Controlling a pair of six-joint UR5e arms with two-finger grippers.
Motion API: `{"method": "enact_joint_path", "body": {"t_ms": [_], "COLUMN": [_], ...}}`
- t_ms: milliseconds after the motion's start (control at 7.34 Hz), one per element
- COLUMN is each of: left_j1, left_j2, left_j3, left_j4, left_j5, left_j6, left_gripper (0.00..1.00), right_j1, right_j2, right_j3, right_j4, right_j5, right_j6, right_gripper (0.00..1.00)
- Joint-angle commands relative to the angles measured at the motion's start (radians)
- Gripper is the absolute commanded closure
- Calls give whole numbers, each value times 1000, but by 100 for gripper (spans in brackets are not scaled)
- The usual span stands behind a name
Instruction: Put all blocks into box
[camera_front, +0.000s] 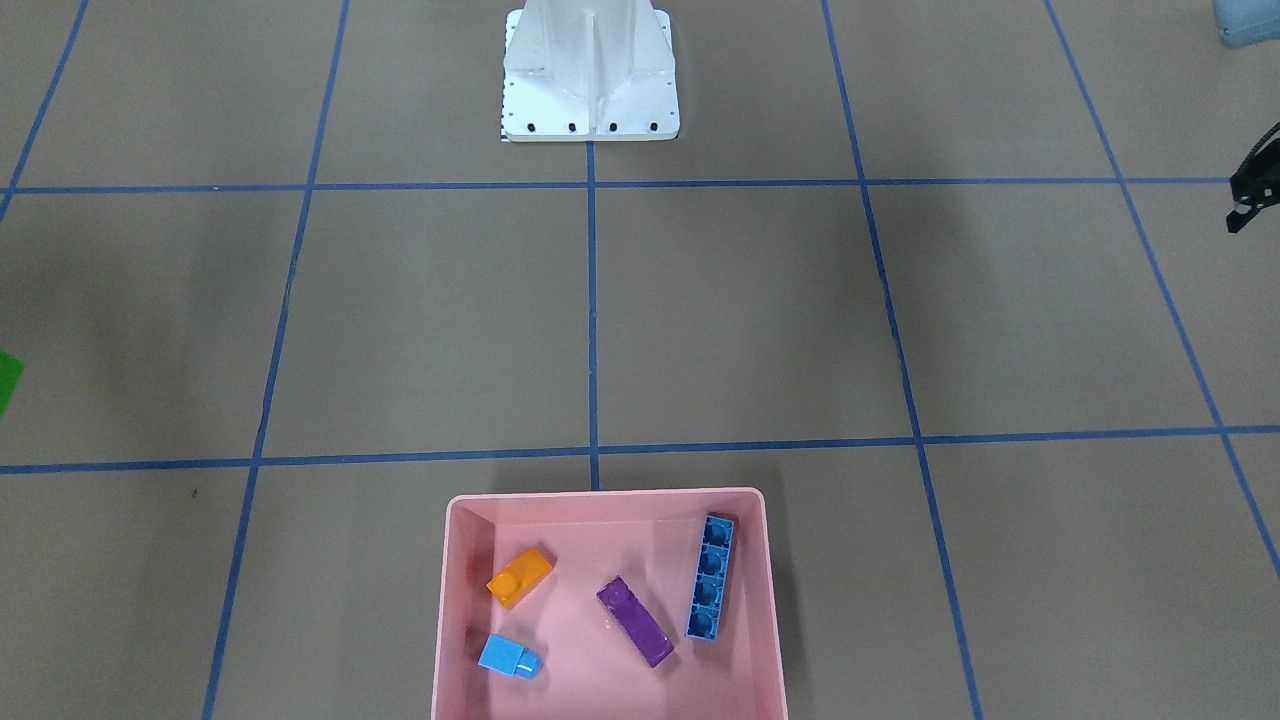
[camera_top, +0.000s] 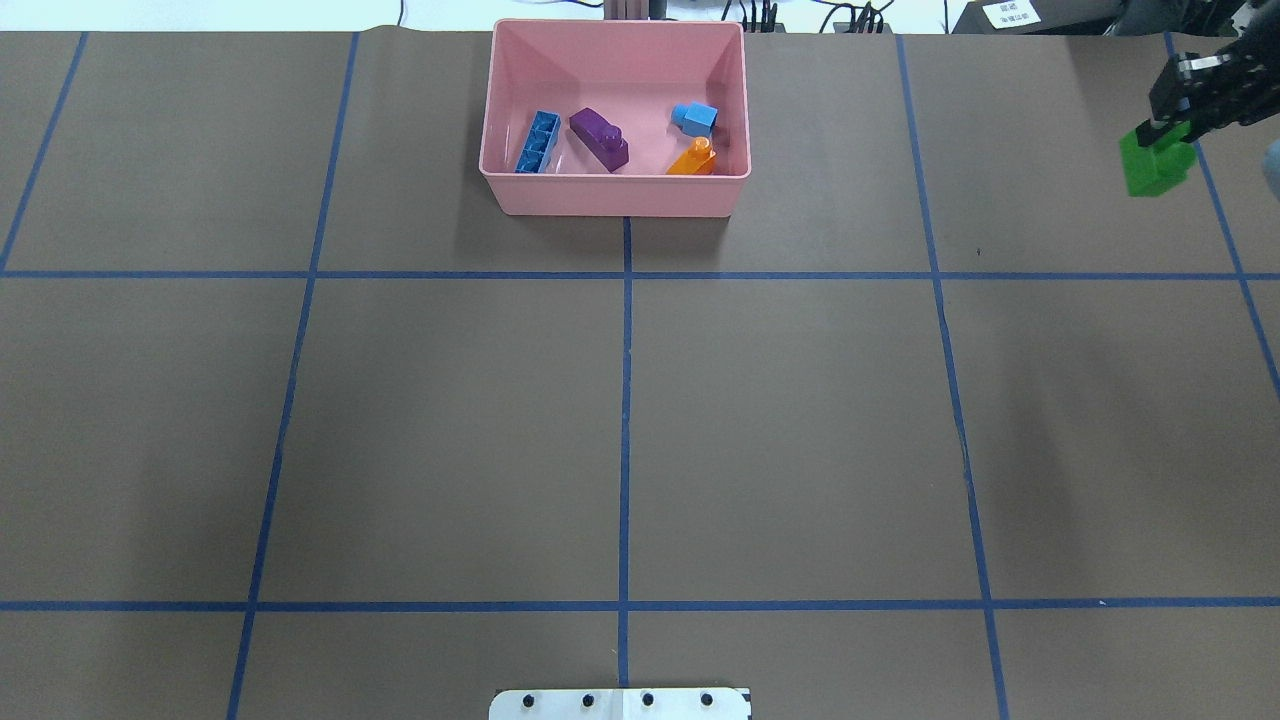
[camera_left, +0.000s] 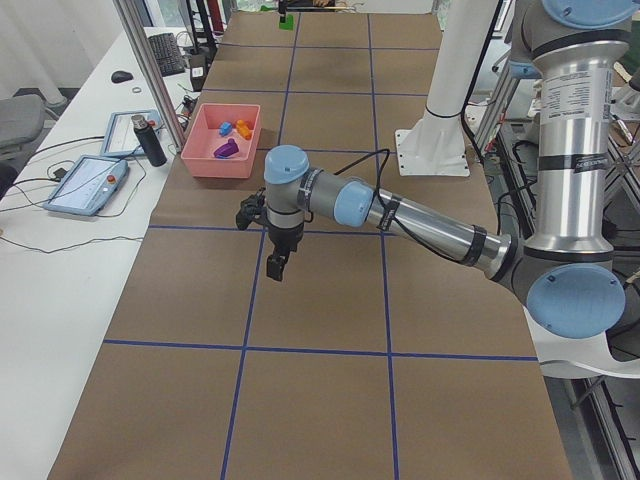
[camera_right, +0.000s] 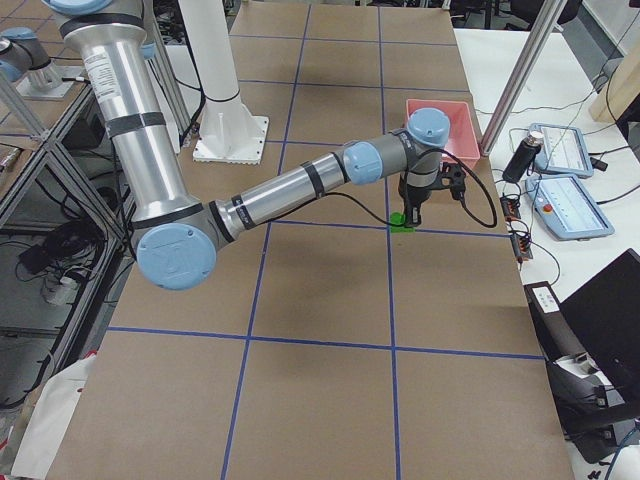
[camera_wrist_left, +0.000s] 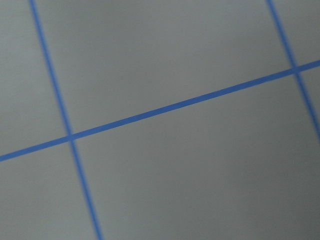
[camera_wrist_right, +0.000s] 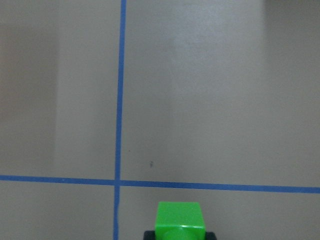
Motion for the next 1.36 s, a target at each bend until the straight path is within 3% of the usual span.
{"method": "enact_joint_path", "body": {"t_ms": [0, 272, 409, 681, 817, 1090, 1226], "left_j1": [-91, -153, -153, -153, -153, -152, -152], "left_j2": [24, 41, 48, 54, 55, 54, 54], "left_j3": [117, 142, 140, 140, 140, 147, 148], "left_j4": [-12, -21, -21, -22, -22, -23, -23], "left_j5": [4, -12, -49, -51, -51, -51, -51], "left_j6": [251, 247, 247, 250, 249, 249, 247], "left_gripper": [0, 0, 0, 0, 0, 0, 0], "right_j1": [-107, -228, -274, -337, -353, -384, -428], "right_j2": [119, 278, 405, 694, 795, 864, 908], "right_j3": [-4, -65, -162, -503, -654, -878, -975], "right_j4": [-4, -39, -73, -67, -31, 254, 293], "right_j5": [-18, -96, -137, -220, -237, -286, -401], "right_j6": [186, 361, 429, 514, 534, 525, 438], "right_gripper": [100, 100, 100, 100, 100, 100, 100]}}
